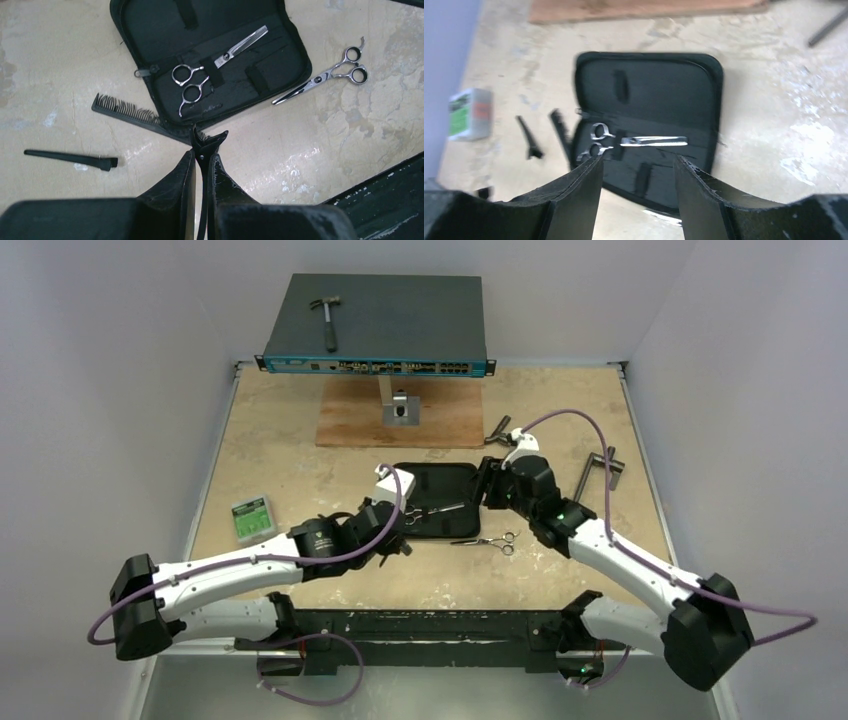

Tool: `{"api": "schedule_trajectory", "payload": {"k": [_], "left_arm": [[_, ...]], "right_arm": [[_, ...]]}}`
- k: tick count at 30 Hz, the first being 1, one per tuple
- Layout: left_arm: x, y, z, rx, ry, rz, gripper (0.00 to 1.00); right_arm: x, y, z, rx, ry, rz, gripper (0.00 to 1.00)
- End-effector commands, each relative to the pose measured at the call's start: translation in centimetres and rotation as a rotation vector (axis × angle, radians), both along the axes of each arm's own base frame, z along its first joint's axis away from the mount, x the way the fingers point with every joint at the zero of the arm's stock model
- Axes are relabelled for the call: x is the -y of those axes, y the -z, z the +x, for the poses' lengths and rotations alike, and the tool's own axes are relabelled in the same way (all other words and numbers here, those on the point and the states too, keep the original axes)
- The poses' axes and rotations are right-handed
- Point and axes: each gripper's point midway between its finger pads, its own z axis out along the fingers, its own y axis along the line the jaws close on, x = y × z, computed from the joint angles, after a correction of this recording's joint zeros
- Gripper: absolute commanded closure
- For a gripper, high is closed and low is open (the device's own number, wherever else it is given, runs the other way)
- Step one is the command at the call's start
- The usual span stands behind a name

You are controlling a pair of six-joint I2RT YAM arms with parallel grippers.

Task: Sort the hair-cutting tools
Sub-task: Place the haircut tool in the hairdressing tool bag.

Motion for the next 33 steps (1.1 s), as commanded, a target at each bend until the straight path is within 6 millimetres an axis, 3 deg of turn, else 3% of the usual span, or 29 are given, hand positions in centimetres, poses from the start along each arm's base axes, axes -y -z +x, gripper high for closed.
{"api": "schedule_trajectory", "payload": {"k": [1,4,8,13,18,21,25,29,33], "left_arm": [[3.5,-3.2,2.2,0.137,0.064,-0.056,1.00],[5.4,-3.9,4.6,0.237,0.082,0.014,1.00],[9.6,-4.0,7.1,0.401,0.244,0.133,1.00],[11.9,-4.8,9.8,0.612,0.377,0.134,1.00],[13.1,-4.3,12.7,0.555,0.490,0.141,1.00],[14.9,-3.2,12.3,0.544,0.711,0.145,1.00],[15.5,-2.9,13.9,0.514,0.778,0.124,1.00],[15.9,-2.1,14.5,0.499,0.837,0.147,1.00],[16.3,-1.4,14.8,0.500,0.865,0.150,1.00]], "right_arm": [[-1.1,-4.4,-0.9,0.070,-0.065,0.103,0.47],[0.2,-4.2,-0.7,0.101,0.002,0.100,0.47],[2.0,-2.6,-1.1,0.072,0.098,0.103,0.47],[3.3,-1.5,-2.7,0.059,0.168,0.192,0.48],[4.3,0.3,-2.6,0.020,0.228,0.164,0.49],[5.0,1.6,-1.8,-0.022,0.263,0.165,0.50],[6.1,3.1,0.0,-0.061,0.283,0.189,0.52],[4.9,3.5,0.7,-0.068,0.213,0.170,0.54],[4.8,5.3,1.1,-0.099,0.181,0.100,0.54]]}}
